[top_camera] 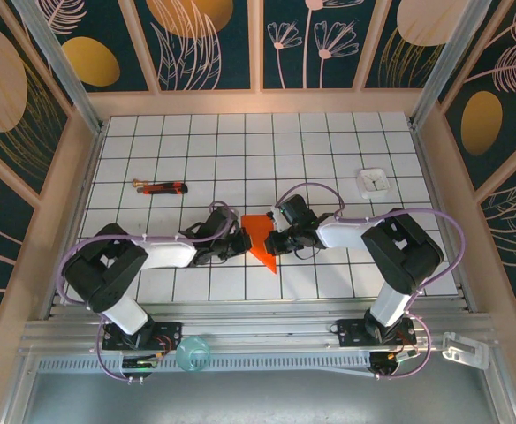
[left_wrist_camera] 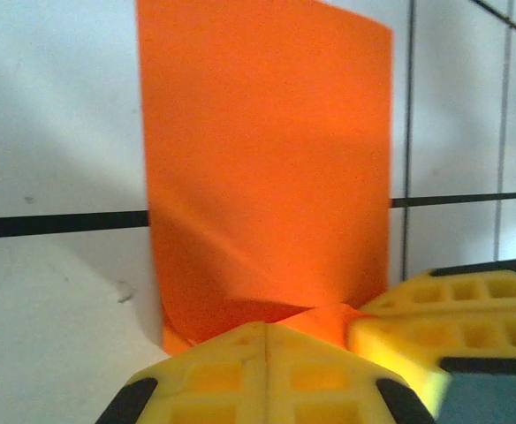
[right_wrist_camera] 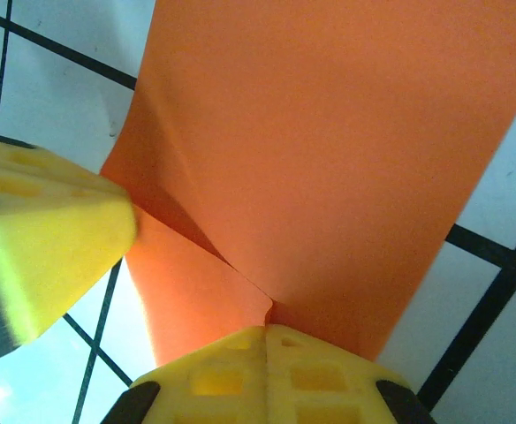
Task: Fold a paper plane with a square sheet of paper (pick it up from the middle)
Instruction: Third fold the triangle at the center of the table.
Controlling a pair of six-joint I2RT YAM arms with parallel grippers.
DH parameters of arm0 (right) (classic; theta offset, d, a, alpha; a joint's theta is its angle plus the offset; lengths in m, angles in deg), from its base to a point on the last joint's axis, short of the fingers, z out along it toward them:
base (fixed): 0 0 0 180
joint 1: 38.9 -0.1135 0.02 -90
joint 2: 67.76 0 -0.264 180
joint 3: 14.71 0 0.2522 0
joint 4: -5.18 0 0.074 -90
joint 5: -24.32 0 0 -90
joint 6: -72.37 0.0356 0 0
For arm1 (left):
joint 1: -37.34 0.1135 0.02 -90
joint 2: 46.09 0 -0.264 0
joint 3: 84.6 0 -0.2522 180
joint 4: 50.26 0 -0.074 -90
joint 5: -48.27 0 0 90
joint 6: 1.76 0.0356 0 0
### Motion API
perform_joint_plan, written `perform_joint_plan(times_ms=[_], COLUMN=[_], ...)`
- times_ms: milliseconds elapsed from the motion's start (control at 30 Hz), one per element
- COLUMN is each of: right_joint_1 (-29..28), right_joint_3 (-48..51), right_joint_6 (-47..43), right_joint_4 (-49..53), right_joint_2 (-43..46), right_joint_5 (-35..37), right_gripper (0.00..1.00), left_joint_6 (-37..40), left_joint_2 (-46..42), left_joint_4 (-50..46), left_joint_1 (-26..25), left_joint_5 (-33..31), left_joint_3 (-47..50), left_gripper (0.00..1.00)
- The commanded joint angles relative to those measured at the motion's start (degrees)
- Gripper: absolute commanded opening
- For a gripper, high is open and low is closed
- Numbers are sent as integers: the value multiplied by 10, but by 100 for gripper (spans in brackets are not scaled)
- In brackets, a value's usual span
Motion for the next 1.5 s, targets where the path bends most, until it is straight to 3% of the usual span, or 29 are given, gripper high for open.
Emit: perform_joint_plan(times_ms=[0, 367, 967, 1467], right_joint_1=[3, 4, 3, 11], right_joint_3=[28, 26, 22, 1], right_joint_6=[-8, -9, -10, -16], right_joint_4=[59, 60, 60, 84], right_joint_2=[-36, -36, -31, 14], right_joint_5=[51, 52, 47, 57], right_gripper=[0, 0, 0, 17], left_joint_6=[14, 39, 51, 66], left_joint_2=[-13, 43, 78, 78], left_joint_4=[-10, -29, -36, -64], left_joint_1=[4, 4, 4, 4], left_joint_5=[19, 17, 14, 8], left_joint_3=[-23, -47, -6, 23], left_gripper=[0, 0, 0, 0])
